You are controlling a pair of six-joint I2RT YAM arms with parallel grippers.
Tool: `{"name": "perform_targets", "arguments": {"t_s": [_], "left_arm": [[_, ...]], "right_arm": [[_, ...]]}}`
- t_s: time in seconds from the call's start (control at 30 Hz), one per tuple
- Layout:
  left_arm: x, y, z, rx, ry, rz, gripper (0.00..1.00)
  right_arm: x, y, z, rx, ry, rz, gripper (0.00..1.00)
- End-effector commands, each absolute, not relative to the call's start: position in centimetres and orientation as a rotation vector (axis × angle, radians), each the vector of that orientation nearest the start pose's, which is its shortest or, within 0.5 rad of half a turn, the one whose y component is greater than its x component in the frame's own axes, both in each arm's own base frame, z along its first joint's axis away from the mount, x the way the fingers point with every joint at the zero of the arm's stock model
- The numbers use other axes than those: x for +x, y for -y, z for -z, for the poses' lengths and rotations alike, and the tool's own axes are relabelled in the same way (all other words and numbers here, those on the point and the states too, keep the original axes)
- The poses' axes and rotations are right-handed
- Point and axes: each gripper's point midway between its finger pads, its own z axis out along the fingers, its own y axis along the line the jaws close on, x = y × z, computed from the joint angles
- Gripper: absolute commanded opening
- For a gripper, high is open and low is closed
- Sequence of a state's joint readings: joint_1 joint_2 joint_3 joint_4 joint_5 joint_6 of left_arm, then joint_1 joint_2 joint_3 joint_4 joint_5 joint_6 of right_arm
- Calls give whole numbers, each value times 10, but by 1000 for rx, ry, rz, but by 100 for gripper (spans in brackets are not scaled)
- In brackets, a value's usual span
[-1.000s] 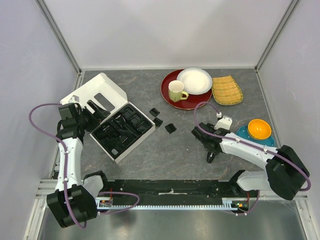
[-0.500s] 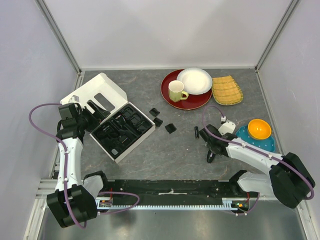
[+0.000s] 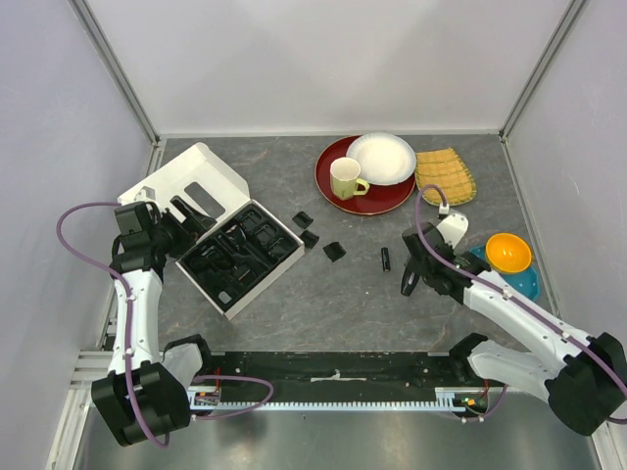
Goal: Sort the hair-cutting tools
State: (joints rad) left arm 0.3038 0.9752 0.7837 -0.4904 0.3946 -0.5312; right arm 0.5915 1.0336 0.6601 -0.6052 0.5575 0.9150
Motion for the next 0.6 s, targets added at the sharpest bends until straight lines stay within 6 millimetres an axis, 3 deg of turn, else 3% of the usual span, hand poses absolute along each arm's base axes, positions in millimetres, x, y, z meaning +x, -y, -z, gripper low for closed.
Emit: {"name": "perform_targets", "arguments": {"t_s": [0.0, 0.13, 0.3, 0.37, 0.4, 0.47, 0.5, 0.57], "left_arm": [[296, -4, -181, -680, -2102, 554, 91], [296, -4, -180, -680, -2102, 554, 91], [296, -5, -180, -682, -2101, 547, 91], [297, -5, -179, -683, -2103, 545, 91], [297, -5, -179, -686, -2105, 548, 91], [298, -5, -179, -687, -2106, 550, 91], [297, -4, -178, -686, -2108, 551, 91], [297, -5, -178, -687, -2109, 548, 91]], "right_arm": [[274, -102, -160, 498, -2145, -117, 17], [292, -145, -189, 356, -2116, -333, 16], [302, -230, -229, 53, -2045, -656, 14], [296, -271, -261, -105, -1951, -764, 15], [292, -291, -259, -180, -1956, -809, 16], [280, -330, -285, -318, -1871, -902, 18], [280, -345, -275, -359, -1886, -912, 19], [275, -374, -287, -442, -1838, -968, 19]]}}
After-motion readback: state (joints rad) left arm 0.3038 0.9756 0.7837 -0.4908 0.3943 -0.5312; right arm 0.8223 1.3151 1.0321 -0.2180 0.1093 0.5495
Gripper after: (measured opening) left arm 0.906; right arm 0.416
